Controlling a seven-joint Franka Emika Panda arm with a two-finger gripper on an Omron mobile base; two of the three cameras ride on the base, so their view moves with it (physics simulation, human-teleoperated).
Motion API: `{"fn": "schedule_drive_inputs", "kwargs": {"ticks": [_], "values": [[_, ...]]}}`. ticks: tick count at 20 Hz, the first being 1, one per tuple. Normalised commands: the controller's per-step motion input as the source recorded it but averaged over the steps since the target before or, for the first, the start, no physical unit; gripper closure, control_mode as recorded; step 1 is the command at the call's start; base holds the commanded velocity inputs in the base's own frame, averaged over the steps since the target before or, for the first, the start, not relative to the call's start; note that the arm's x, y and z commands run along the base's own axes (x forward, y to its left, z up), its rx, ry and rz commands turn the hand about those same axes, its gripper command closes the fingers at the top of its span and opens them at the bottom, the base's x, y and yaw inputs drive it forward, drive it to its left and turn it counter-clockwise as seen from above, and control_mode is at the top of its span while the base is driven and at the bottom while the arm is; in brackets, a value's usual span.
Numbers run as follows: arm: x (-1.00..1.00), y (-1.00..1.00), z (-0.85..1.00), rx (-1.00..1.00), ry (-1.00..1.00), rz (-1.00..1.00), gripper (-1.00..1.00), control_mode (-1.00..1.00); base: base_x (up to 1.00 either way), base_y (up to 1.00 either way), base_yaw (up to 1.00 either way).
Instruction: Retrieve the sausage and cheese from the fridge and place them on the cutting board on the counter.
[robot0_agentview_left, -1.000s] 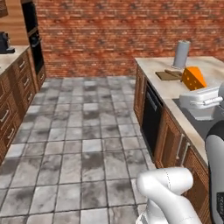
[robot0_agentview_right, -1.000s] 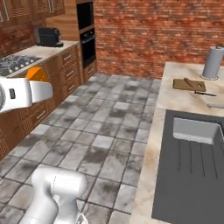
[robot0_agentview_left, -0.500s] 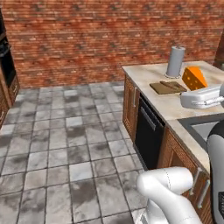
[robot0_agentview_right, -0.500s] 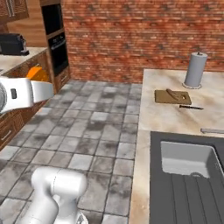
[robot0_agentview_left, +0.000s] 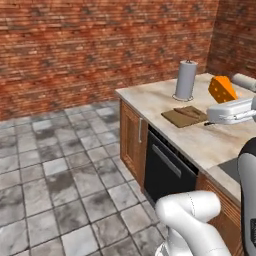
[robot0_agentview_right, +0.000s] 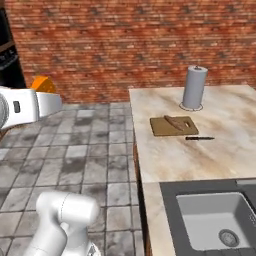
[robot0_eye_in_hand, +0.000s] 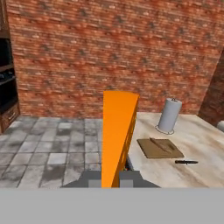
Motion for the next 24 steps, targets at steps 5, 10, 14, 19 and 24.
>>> {"fn": "schedule_drive_inputs", "kwargs": {"ticks": [5, 10, 14, 19, 24], "values": [[0.00, 0.00, 0.00, 0.00, 0.00, 0.00, 1.00, 1.00, 0.72, 0.51, -0.43], [0.00, 0.00, 0.00, 0.00, 0.00, 0.00, 1.00, 1.00, 0.36, 0.48, -0.44], [0.00, 0.00, 0.00, 0.00, 0.00, 0.00, 1.00, 1.00, 0.23, 0.46, -0.43], [0.00, 0.00, 0.00, 0.00, 0.00, 0.00, 1.00, 1.00, 0.23, 0.50, -0.43], [0.00, 0.00, 0.00, 0.00, 0.00, 0.00, 1.00, 1.00, 0.34, 0.61, -0.39]]}}
